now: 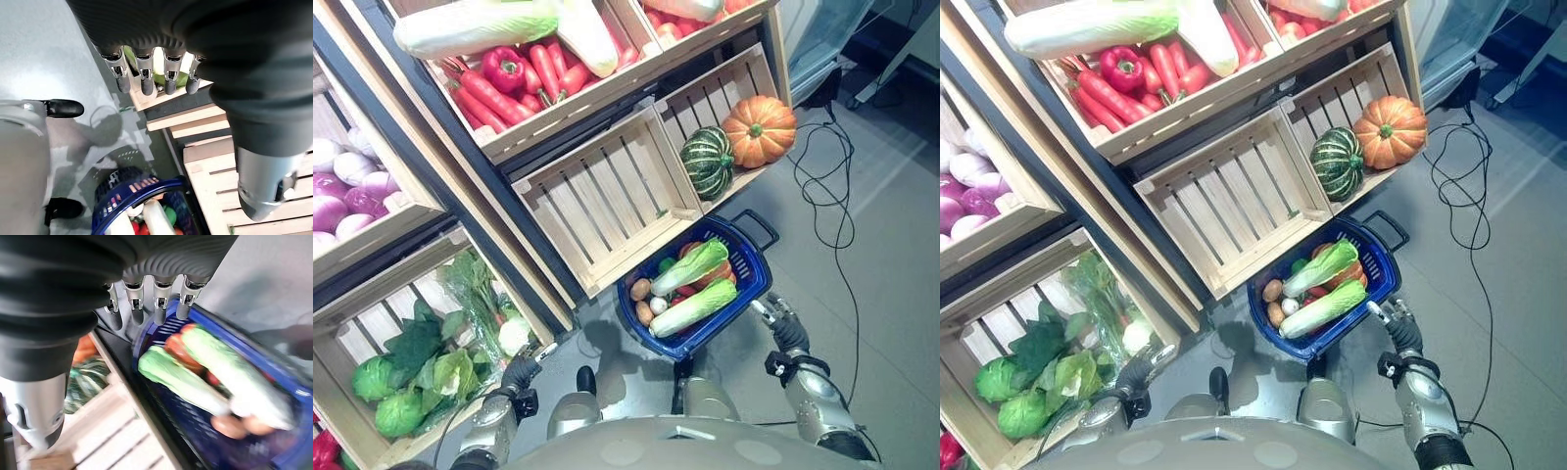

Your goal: Pick up fruits and vegetables into the basket

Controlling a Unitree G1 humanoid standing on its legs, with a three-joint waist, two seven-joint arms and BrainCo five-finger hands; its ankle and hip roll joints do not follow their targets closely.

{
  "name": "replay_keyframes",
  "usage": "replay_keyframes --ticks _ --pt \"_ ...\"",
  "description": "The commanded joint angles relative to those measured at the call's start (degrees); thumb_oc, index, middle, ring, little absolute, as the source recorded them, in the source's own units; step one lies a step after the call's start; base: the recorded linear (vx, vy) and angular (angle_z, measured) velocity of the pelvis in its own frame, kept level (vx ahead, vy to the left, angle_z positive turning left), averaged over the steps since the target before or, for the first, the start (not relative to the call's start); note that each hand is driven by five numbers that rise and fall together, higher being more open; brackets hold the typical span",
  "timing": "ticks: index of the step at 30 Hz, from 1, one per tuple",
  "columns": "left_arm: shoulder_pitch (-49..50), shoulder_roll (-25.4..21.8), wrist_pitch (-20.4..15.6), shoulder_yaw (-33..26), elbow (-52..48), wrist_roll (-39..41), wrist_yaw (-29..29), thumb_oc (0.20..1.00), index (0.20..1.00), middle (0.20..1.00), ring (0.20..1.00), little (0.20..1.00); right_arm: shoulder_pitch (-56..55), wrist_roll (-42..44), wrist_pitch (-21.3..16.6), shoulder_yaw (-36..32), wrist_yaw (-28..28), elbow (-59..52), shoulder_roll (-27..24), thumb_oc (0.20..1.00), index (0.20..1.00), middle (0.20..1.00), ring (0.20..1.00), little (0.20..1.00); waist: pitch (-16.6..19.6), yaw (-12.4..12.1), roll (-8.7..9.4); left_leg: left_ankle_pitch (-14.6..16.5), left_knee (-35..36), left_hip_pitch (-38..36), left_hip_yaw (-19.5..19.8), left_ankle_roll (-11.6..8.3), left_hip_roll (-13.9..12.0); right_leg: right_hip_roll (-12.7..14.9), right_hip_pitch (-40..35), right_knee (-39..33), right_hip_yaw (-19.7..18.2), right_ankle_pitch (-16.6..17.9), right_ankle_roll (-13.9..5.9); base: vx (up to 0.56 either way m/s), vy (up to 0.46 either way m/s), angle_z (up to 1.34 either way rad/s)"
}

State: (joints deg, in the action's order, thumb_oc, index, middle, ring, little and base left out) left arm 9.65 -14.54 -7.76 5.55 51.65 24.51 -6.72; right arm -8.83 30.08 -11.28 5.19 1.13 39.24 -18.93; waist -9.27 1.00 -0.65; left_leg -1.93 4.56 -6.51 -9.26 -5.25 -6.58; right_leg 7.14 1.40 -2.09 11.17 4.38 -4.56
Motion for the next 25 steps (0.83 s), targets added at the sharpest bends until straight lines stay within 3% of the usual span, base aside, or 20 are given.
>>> replay_keyframes --ticks 1,5,13,17,25 --pt "-1.27 -1.39 -1.46 1.34 2.93 -3.26 -2.04 1.000 1.000 1.000 1.000 1.000 1.43 -1.79 0.14 1.83 3.61 2.47 1.15 1.000 1.000 1.000 1.000 1.000 0.44 -0.20 1.51 2.48 -0.93 2.67 0.12 1.31 0.58 3.96 -3.10 2.39 0.90 -3.39 -4.72 -0.04 0.032 -0.05" --pt "-4.10 -0.85 -1.25 2.53 7.19 -1.77 -3.07 1.000 1.000 1.000 1.000 1.000 3.65 -1.92 -0.24 3.20 5.69 13.49 3.51 1.000 1.000 1.000 1.000 1.000 1.23 -0.44 1.19 2.82 -0.61 1.59 -0.13 1.59 0.80 3.99 -4.35 2.30 1.51 -3.59 -4.70 -0.01 0.016 0.00" --pt "-7.46 1.77 -0.51 3.59 14.17 0.30 -6.29 1.000 1.000 1.000 1.000 1.000 6.82 4.28 4.50 2.44 12.27 27.01 7.00 1.000 1.000 1.000 1.000 1.000 2.34 -0.59 0.64 3.16 -0.36 0.17 -0.59 1.82 1.36 3.75 -6.43 0.64 2.75 -3.12 -4.28 0.00 0.022 0.00" --pt "-8.03 3.30 0.94 3.11 16.33 1.67 -8.14 1.000 1.000 1.000 1.000 1.000 7.09 3.19 6.71 2.21 16.66 30.20 8.13 1.000 1.000 1.000 1.000 1.000 2.89 -0.74 0.60 3.45 -0.71 -0.21 -0.80 1.98 1.52 3.69 -7.13 0.49 3.24 -3.43 -3.95 0.00 0.007 -0.05" --pt "-8.62 3.88 2.76 2.89 17.15 -0.04 -8.99 1.000 1.000 1.000 1.000 1.000 7.47 1.41 8.99 3.27 17.97 31.84 7.79 1.000 1.000 1.000 1.000 1.000 3.10 -1.37 0.89 3.74 -1.11 -1.04 -0.46 2.18 1.29 3.24 -8.34 0.68 3.69 -4.16 -3.34 0.00 0.002 -0.03"
